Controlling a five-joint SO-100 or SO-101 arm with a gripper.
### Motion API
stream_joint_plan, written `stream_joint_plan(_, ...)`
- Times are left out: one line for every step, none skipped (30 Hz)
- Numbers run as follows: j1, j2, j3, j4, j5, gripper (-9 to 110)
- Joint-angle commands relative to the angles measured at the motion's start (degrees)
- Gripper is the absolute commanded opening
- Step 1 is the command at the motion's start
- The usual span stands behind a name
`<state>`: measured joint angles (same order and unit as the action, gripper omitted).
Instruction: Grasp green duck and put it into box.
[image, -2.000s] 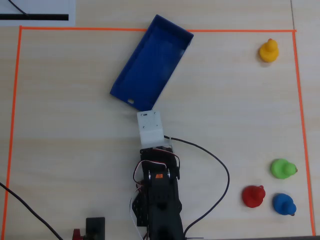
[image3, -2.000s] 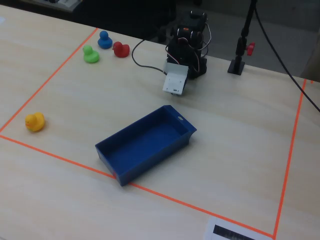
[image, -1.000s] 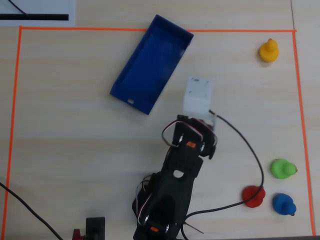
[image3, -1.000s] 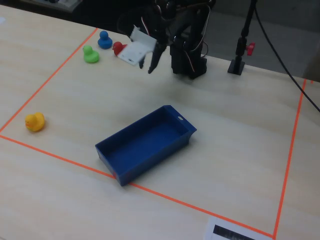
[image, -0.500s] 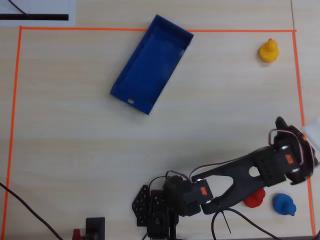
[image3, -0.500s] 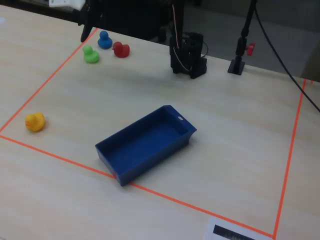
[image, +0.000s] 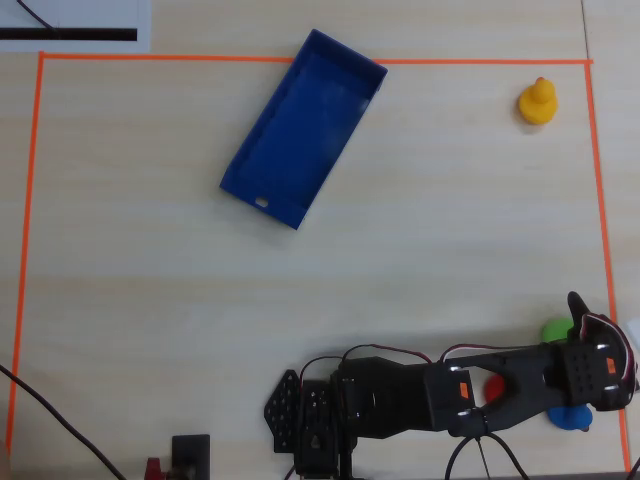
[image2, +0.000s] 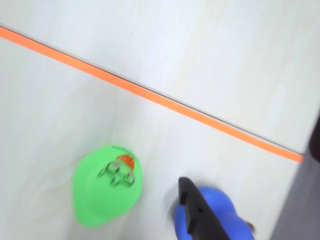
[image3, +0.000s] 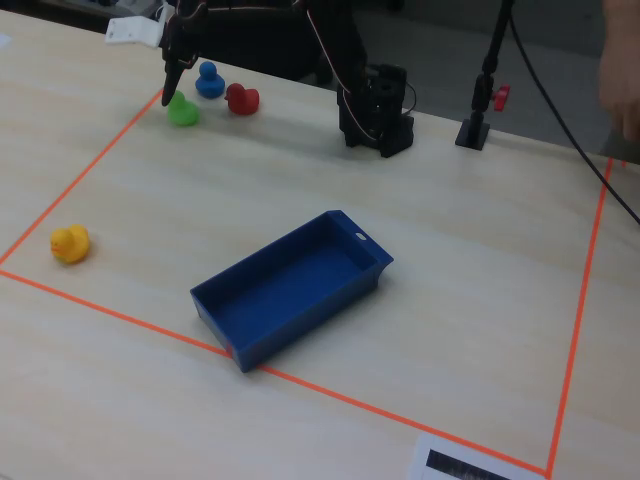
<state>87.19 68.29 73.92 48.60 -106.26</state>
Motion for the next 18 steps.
stream_joint_plan(0.9,-2.4,-4.4,-1.8,0.1,54)
stream_joint_plan(0.8,-3.5,-5.4,-1.8,0.1,53)
stream_joint_plan(0.7,-4.7,-6.3,-1.8,0.2,53)
stream_joint_plan(0.7,-5.6,-7.1,-1.8,0.2,53)
stream_joint_plan(0.7,-6.6,-7.8,-1.8,0.4,54)
stream_joint_plan(0.8,-7.4,-8.3,-1.8,0.4,54)
stream_joint_plan(0.9,-8.1,-8.7,-1.8,0.4,54)
stream_joint_plan(1.0,-8.6,-9.0,-1.8,0.3,54)
stream_joint_plan(1.1,-9.1,-9.2,-1.8,0.1,54)
stream_joint_plan(1.1,-9.6,-9.4,-1.8,0.0,53)
stream_joint_plan(1.1,-9.9,-9.7,-1.8,-0.1,53)
stream_joint_plan(1.1,-10.3,-9.9,-1.8,-0.2,52)
stream_joint_plan(1.1,-10.6,-10.3,-1.8,-0.3,52)
stream_joint_plan(1.1,-11.2,-10.8,-1.8,-0.3,51)
stream_joint_plan(1.1,-11.7,-11.3,-1.8,-0.3,51)
stream_joint_plan(1.1,-12.3,-12.0,-1.8,-0.3,51)
stream_joint_plan(1.1,-12.8,-12.6,-1.8,-0.4,51)
stream_joint_plan(1.2,-13.3,-13.0,-1.8,-0.4,51)
